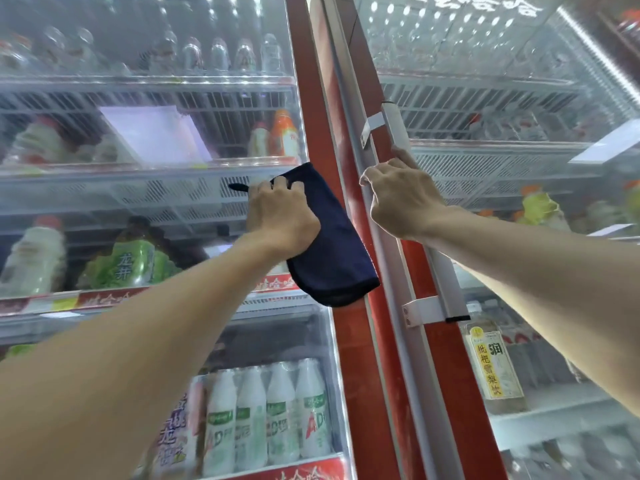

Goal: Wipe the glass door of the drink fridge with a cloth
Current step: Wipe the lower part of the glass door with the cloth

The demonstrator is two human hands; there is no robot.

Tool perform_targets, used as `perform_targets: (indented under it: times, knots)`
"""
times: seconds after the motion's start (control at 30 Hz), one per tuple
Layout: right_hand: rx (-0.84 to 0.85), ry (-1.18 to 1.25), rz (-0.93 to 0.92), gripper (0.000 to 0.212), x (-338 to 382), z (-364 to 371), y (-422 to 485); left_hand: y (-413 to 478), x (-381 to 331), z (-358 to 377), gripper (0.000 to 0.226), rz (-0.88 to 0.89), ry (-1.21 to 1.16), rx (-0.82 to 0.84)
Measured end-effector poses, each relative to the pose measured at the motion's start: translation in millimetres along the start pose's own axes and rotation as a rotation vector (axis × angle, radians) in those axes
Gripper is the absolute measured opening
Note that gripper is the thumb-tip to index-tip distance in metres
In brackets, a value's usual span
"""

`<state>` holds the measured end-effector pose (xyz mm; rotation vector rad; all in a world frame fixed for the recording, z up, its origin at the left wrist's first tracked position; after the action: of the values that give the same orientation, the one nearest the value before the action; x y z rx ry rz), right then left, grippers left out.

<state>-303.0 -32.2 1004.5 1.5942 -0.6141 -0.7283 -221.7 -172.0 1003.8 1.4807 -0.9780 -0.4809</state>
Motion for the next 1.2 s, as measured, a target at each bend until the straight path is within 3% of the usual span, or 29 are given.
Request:
perform_targets:
  times: [0.07, 0.17, 0.27, 0.37, 0.43, 0.5, 0.63, 0.8, 0.93, 1.03, 1.1, 1.2]
  knots:
    - [-0.119, 0.023, -0.013, 0.037, 8.8, -1.7, -2.2, 2.5, 12.2, -4.0, 0.056, 0.124, 0.027, 0.049]
    - [-0.289, 0.326, -0.05, 0.029, 53.0, -3.7, -13.8, 5.3, 28.2, -3.7, 0.063, 0.236, 0.024, 0.116]
    - [-0.258, 0.587, 0.017, 0.029, 93.9, 20.6, -20.4, 3.1, 40.8, -2.8, 0.06, 0.244, -0.212, 0.11]
    - [-0.121, 0.431, 0.127, 0.052, 107.5, 57.9, -29.6, -23.6, 60.4, -21.3, 0.046, 0.273, -0.548, -0.209]
    - [-0.077, 0.326, 0.102, 0.065, 109.0, 66.1, -30.6, -65.0, 84.2, -33.5, 0.032, 0.267, -0.505, -0.475]
    - [-0.008, 0.248, 0.012, 0.074, 111.2, 69.0, -22.7, -103.0, 114.7, -31.2, 0.027, 0.219, -0.392, -0.584]
    - [0.059, 0.058, -0.104, 0.076, 114.9, 76.1, 3.3, -130.7, 173.2, 9.0, 0.039, 0.173, -0.176, -0.48]
    - [0.074, 0.065, -0.053, 0.068, 136.9, 76.9, -13.2, -135.0, 174.4, 32.9, 0.043, 0.217, -0.22, -0.385]
    - [0.1, 0.094, -0.302, 0.065, 206.8, 81.1, -91.6, -138.8, 189.3, 21.8, 0.043, 0.14, -0.362, -0.444]
    - [0.109, 0.121, -0.462, 0.06, 215.8, 78.3, -99.8, -140.9, 208.7, 11.3, 0.046, 0.115, -0.348, -0.449]
    - [0.091, 0.163, -0.457, 0.056, 211.3, 70.9, -70.7, -140.5, 225.7, 9.8, 0.044, 0.14, -0.311, -0.43]
    - [0.019, 0.214, -0.307, 0.052, 211.7, 60.0, -20.6, -135.9, 255.9, 13.4, 0.042, 0.096, -0.342, -0.392]
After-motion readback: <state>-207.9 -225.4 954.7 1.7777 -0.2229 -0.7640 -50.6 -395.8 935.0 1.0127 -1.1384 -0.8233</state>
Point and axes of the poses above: each hand's wrist, its own y-axis towards the middle knuckle, its own z-axis out of the palm, x = y × z, the point moved 8 cm from there along y, towards the middle knuckle, and after that the axes turned 7 degrees about z, right-handed, at the moved point
